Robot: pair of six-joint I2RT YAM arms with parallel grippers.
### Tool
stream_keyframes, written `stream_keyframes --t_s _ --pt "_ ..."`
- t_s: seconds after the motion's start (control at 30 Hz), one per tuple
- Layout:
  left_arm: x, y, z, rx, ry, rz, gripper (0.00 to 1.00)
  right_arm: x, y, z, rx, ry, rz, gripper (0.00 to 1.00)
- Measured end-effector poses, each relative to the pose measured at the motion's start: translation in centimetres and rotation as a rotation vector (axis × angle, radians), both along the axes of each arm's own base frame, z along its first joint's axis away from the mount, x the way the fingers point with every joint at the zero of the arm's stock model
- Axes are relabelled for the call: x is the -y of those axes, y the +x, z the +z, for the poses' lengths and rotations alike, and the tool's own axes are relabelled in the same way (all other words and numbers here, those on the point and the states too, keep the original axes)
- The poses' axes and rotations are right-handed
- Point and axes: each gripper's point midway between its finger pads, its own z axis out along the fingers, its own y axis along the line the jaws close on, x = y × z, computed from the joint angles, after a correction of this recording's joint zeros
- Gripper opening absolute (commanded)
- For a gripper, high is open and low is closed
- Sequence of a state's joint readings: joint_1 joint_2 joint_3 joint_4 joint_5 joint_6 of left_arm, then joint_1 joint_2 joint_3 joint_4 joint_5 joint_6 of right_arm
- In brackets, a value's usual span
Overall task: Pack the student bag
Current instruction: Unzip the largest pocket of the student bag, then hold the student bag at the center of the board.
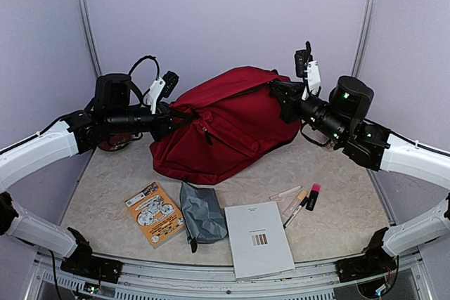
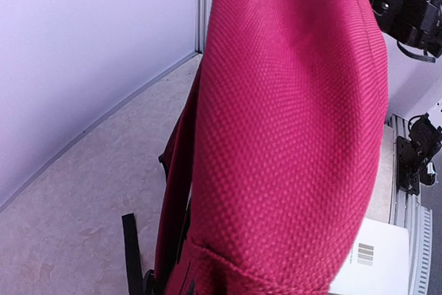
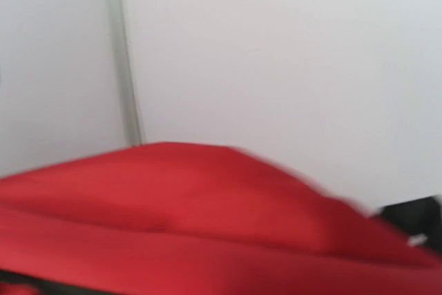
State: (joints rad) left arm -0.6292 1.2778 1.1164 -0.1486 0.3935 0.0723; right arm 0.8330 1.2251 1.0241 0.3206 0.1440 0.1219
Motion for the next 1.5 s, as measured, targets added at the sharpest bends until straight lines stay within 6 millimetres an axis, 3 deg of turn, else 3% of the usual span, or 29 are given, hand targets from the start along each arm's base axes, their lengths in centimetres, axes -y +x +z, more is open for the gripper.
stream_keyframes --t_s 0.03,0.1,0.23,0.27,0.33,0.47,0.57,0.7,0.8,0.9,1.03,1.13,1.3,1.5 --pt "0.0 -0.1 -0.1 0.003 0.003 -0.006 0.09 0.7 0.3 -0.2 -0.006 -0.015 -0.02 0.0" --pt "0.1 -0.3 -0.2 0.015 0.012 -0.026 0.38 1.4 0.8 -0.7 -0.015 -0.045 -0.041 0.0" --pt "0.9 -1.7 0.2 0.075 0.031 -0.094 0.86 0.7 0.8 -2.2 -0.055 -0.125 -0.001 0.0" --pt "1.3 -2.4 0.4 0.095 0.04 -0.122 0.94 0.1 0.8 -2.4 -0.061 -0.142 0.023 0.0" --pt "2.1 -4.1 0.8 0.131 0.053 -0.18 0.99 -1.0 0.8 -2.7 -0.071 -0.166 0.073 0.0" --pt "2.4 -7.6 2.7 0.17 0.034 -0.293 0.99 -3.0 0.5 -3.5 -0.083 -0.204 0.166 0.0" --pt "2.2 -9.1 6.3 0.204 -0.027 -0.337 0.99 -4.0 0.2 -4.2 -0.098 -0.222 0.22 0.0" --pt "2.4 -9.1 10.9 0.247 -0.1 -0.319 0.99 -4.8 -0.2 -4.9 -0.107 -0.234 0.267 0.0" --pt "3.8 -7.5 12.4 0.228 -0.111 -0.282 0.99 -5.2 -0.5 -5.1 -0.107 -0.239 0.286 0.0" --pt "6.6 -5.6 10.9 0.163 -0.074 -0.278 0.99 -5.4 -0.8 -5.0 -0.104 -0.244 0.295 0.0" --pt "10.0 -4.9 5.7 0.046 0.029 -0.287 0.95 -5.7 -1.0 -4.9 -0.099 -0.252 0.304 0.0" --pt "10.8 -3.8 3.6 0.01 0.086 -0.235 0.85 -5.8 -1.2 -4.8 -0.095 -0.255 0.309 0.0" --pt "10.6 -2.5 4.1 0.034 0.085 -0.172 0.61 -5.9 -1.3 -4.8 -0.091 -0.258 0.312 0.0" --pt "10.8 -3.2 4.2 0.043 0.047 -0.211 0.07 -6.0 -1.4 -4.8 -0.086 -0.263 0.316 0.0"
